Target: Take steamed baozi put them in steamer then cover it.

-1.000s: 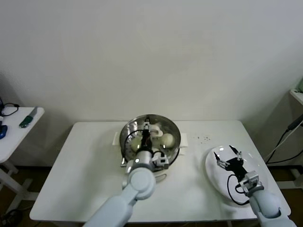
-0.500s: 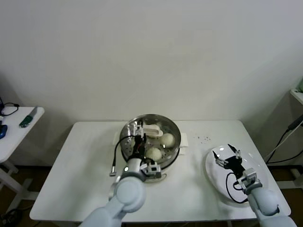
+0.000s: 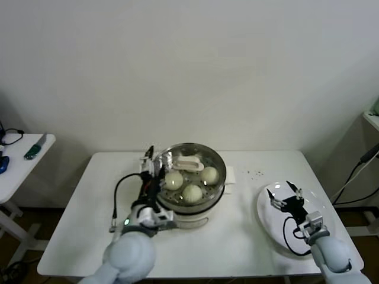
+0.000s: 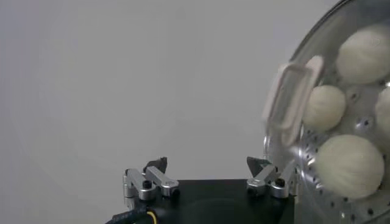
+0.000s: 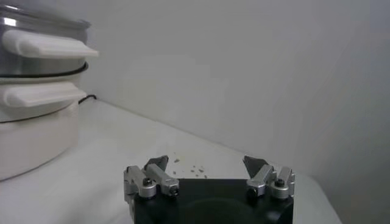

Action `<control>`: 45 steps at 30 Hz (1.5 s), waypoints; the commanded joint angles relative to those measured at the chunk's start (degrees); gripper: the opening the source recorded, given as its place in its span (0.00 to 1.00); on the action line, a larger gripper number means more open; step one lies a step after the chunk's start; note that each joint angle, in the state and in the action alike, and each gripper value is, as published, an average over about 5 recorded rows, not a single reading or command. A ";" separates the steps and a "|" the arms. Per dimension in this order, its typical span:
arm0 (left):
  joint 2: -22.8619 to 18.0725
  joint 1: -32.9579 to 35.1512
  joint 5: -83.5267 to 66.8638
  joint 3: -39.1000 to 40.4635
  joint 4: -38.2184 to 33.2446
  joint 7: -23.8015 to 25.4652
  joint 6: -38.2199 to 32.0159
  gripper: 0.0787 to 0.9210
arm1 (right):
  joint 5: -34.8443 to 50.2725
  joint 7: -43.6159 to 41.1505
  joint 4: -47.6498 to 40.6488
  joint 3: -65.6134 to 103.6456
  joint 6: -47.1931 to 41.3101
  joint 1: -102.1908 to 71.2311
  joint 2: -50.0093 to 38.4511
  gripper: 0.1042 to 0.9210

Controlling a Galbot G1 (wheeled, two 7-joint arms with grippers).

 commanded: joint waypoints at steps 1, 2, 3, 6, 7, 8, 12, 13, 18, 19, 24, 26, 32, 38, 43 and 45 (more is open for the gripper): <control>0.75 14.71 -35.86 -21.79 -3.48 -24.34 -23.07 0.88 | 1.42 -0.41 2.00 1.96 0.42 -2.18 0.66 0.88; -0.05 16.15 -37.14 -23.54 -3.25 -24.22 -24.93 0.88 | 1.40 -0.49 2.14 2.15 0.59 -2.45 0.83 0.88; -1.12 17.51 -38.67 -25.18 -2.81 -24.03 -27.37 0.88 | 1.34 -0.58 2.22 2.36 0.81 -2.72 1.08 0.88; -4.25 20.74 -42.97 -29.00 -0.71 -23.54 -33.63 0.88 | 1.13 -0.76 2.30 2.93 1.47 -3.43 1.91 0.88; -5.23 21.56 -45.06 -30.09 0.15 -23.44 -35.72 0.88 | 1.06 -0.81 2.34 3.14 1.69 -3.70 2.17 0.88; -5.97 22.27 -47.20 -31.02 1.05 -23.24 -37.06 0.88 | 1.03 -0.85 2.40 3.33 1.89 -3.96 2.38 0.88; -8.62 24.29 -55.17 -34.12 4.36 -21.45 -41.49 0.88 | 1.01 -1.03 2.93 4.14 2.71 -5.24 2.96 0.88; -9.22 24.68 -56.64 -34.67 5.01 -20.88 -42.30 0.88 | 1.02 -1.08 3.11 4.35 2.91 -5.59 3.07 0.88; -11.57 26.78 -62.29 -35.84 8.52 -17.54 -45.37 0.88 | 1.27 -1.43 4.07 5.68 3.83 -7.29 3.84 0.88; -11.77 27.05 -62.72 -35.69 9.28 -17.19 -45.83 0.88 | 1.29 -1.50 4.20 5.89 4.02 -7.55 4.09 0.88; -12.87 27.62 -64.01 -35.09 13.78 -15.05 -47.87 0.88 | 1.31 -1.82 4.55 6.64 5.16 -8.69 5.78 0.88; -13.24 27.64 -64.28 -34.95 14.74 -14.13 -48.32 0.88 | 1.23 -2.08 4.61 6.85 5.73 -9.08 6.33 0.88; -13.27 27.84 -64.25 -34.71 15.03 -12.21 -48.44 0.88 | 0.85 -3.08 5.13 7.80 7.92 -10.60 6.99 0.88; -13.74 28.17 -63.77 -34.88 14.44 -11.29 -48.36 0.88 | 1.07 -3.02 5.63 8.66 8.29 -11.21 7.31 0.88; -13.85 27.86 -62.82 -35.55 14.19 -11.43 -47.59 0.88 | 0.32 -2.97 5.95 9.17 8.82 -11.93 8.48 0.88; -13.77 27.87 -62.88 -35.75 13.82 -11.28 -47.55 0.88 | 0.29 -2.99 6.11 9.49 8.97 -12.26 8.73 0.88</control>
